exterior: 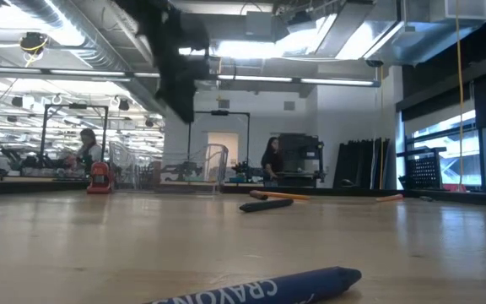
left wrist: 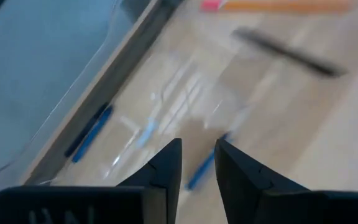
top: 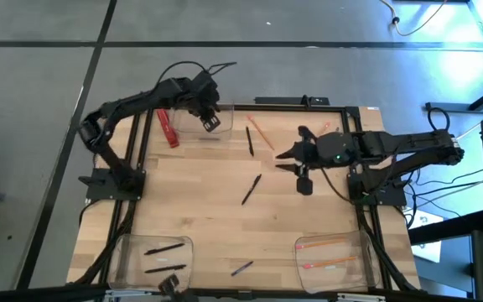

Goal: Sort crayons/erasers/pens/pencils in bins
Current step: Put the black pen into the bottom left transparent bin

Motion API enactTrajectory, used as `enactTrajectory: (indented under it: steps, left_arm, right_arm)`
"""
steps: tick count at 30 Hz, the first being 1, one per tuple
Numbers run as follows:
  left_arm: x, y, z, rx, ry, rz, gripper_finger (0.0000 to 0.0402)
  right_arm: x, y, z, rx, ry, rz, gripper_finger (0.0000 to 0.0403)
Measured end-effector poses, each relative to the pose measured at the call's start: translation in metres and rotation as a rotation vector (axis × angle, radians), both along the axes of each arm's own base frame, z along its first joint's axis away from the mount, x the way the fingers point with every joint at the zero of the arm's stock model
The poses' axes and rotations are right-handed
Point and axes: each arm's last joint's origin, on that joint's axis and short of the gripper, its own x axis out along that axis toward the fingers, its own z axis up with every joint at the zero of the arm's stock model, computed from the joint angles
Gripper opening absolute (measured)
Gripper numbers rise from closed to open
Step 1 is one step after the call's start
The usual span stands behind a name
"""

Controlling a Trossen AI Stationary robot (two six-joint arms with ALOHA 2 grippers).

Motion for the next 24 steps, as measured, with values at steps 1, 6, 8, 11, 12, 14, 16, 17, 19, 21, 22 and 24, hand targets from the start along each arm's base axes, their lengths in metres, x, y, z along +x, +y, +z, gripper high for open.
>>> enactTrajectory:
  steps: [1,6,8,11,12,14,16,17,19,21,22,24]
  left_arm:
    - [0.001,-0.009,0.009,0.012,-0.032,-0.005,0.0087]
    - [0.008,-0.060,0.045,0.042,-0.192,-0.054,0.0084]
    - [0.011,-0.082,0.053,0.030,-0.227,-0.086,0.0086]
    - [0.016,-0.112,0.059,-0.007,-0.269,-0.123,0.0087]
    - [0.018,-0.121,0.060,-0.016,-0.275,-0.130,0.0087]
    - [0.022,-0.137,0.060,-0.015,-0.279,-0.127,0.0088]
    - [0.026,-0.152,0.060,0.007,-0.278,-0.111,0.0088]
    - [0.027,-0.158,0.060,0.016,-0.277,-0.106,0.0088]
    - [0.029,-0.170,0.059,0.027,-0.283,-0.096,0.0088]
    - [0.030,-0.181,0.060,0.018,-0.294,-0.088,0.0088]
    - [0.030,-0.186,0.060,0.013,-0.300,-0.082,0.0088]
    - [0.030,-0.196,0.060,0.007,-0.310,-0.076,0.0088]
  right_arm:
    - [-0.002,-0.002,0.002,0.012,-0.010,-0.011,0.0115]
    - [-0.011,-0.010,0.002,0.019,0.030,0.031,0.0115]
    - [-0.010,-0.012,-0.002,0.009,0.074,0.043,0.0115]
    - [-0.006,-0.019,-0.012,0.004,0.150,0.020,0.0115]
    - [-0.004,-0.022,-0.015,0.004,0.175,0.005,0.0115]
    - [0.001,-0.027,-0.021,0.016,0.213,-0.011,0.0115]
    - [0.007,-0.032,-0.026,0.043,0.235,-0.002,0.0115]
    - [0.010,-0.034,-0.029,0.064,0.240,-0.010,0.0115]
    - [0.018,-0.038,-0.035,0.110,0.255,-0.058,0.0115]
    - [0.023,-0.043,-0.042,0.156,0.284,-0.109,0.0115]
    - [0.027,-0.044,-0.047,0.161,0.305,-0.120,0.0115]
    - [0.034,-0.045,-0.057,0.133,0.355,-0.094,0.0115]
